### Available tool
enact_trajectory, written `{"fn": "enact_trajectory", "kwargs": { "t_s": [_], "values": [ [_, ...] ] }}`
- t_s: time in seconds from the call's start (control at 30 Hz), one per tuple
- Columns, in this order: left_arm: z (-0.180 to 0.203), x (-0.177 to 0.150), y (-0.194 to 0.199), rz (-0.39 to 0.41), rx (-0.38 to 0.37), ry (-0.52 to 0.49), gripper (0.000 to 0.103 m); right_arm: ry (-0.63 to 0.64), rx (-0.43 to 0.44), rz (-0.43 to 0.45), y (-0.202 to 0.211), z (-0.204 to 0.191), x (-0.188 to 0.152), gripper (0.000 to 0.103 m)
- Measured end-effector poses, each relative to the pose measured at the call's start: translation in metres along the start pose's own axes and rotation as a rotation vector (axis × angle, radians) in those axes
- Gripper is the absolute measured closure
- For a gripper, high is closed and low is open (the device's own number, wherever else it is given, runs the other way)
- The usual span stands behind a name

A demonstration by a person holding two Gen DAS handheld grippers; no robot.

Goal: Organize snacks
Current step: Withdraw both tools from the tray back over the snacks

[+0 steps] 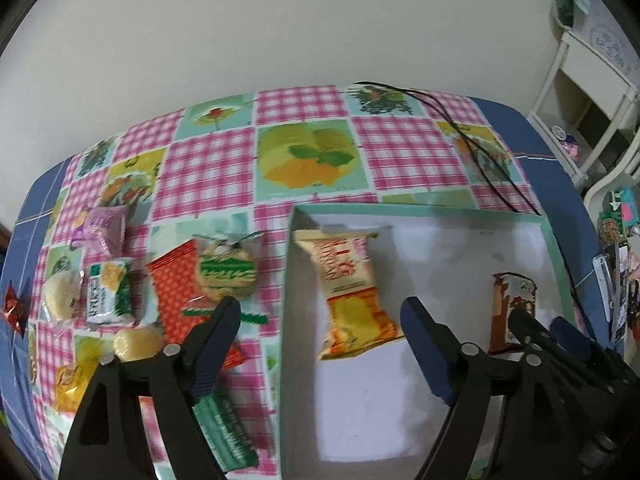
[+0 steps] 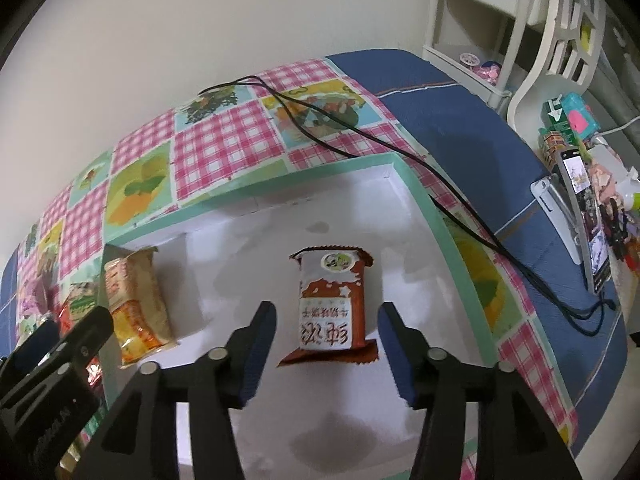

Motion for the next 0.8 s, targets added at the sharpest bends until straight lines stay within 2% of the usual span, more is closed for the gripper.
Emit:
{"fn": "enact_trajectory", "kwargs": {
  "t_s": [0.03, 0.1, 0.2, 0.37, 0.5, 0.63, 0.7, 0.8],
  "values": [
    [-0.002, -0.002, 0.000, -0.005, 0.006, 0.004, 0.020, 0.007, 0.008, -0.008, 0.001, -0.001, -0.001, 0.041],
    [-0.008, -0.005, 0.003, -0.011, 0.008, 0.016, 0.020, 0.013, 0.024, -0.017, 0.004, -0.005, -0.005, 0.029],
    [-0.017, -0.011, 0.008, -0.014, 0.020, 0.056, 0.020, 0.029, 0.029, -0.021, 0.006, -0.010, -0.010, 0.023],
    [-0.027, -0.018, 0.018, 0.000, 0.024, 0.073, 0.020, 0.066, 0.042, -0.042, 0.009, -0.018, -0.024, 0.016],
    [-0.030, -0.025, 0.028, 0.010, 0.074, 0.048, 0.020, 0.064, 0.063, -0.046, 0.016, -0.022, -0.033, 0.012],
    [-0.034, -0.032, 0.038, 0.037, 0.065, 0.050, 0.020, 0.081, 0.069, -0.040, 0.024, -0.027, -0.042, 0.009],
    [-0.038, -0.037, 0.041, 0.045, 0.064, 0.061, 0.015, 0.090, 0.074, -0.039, 0.027, -0.030, -0.047, 0.000],
    [-0.047, -0.046, 0.045, 0.047, 0.054, 0.091, 0.006, 0.107, 0.070, -0.030, 0.031, -0.033, -0.054, 0.000]
  ]
}}
Point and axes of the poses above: each gripper's, at about its wrist camera, not at the fingertips, and y roughly against the way its jaws point, z to its right, x to its top, the point moved 4 cm from there along -y, roughly the way its jaws point, and after that the axes turned 9 degrees about -y, right-handed, at the moved point
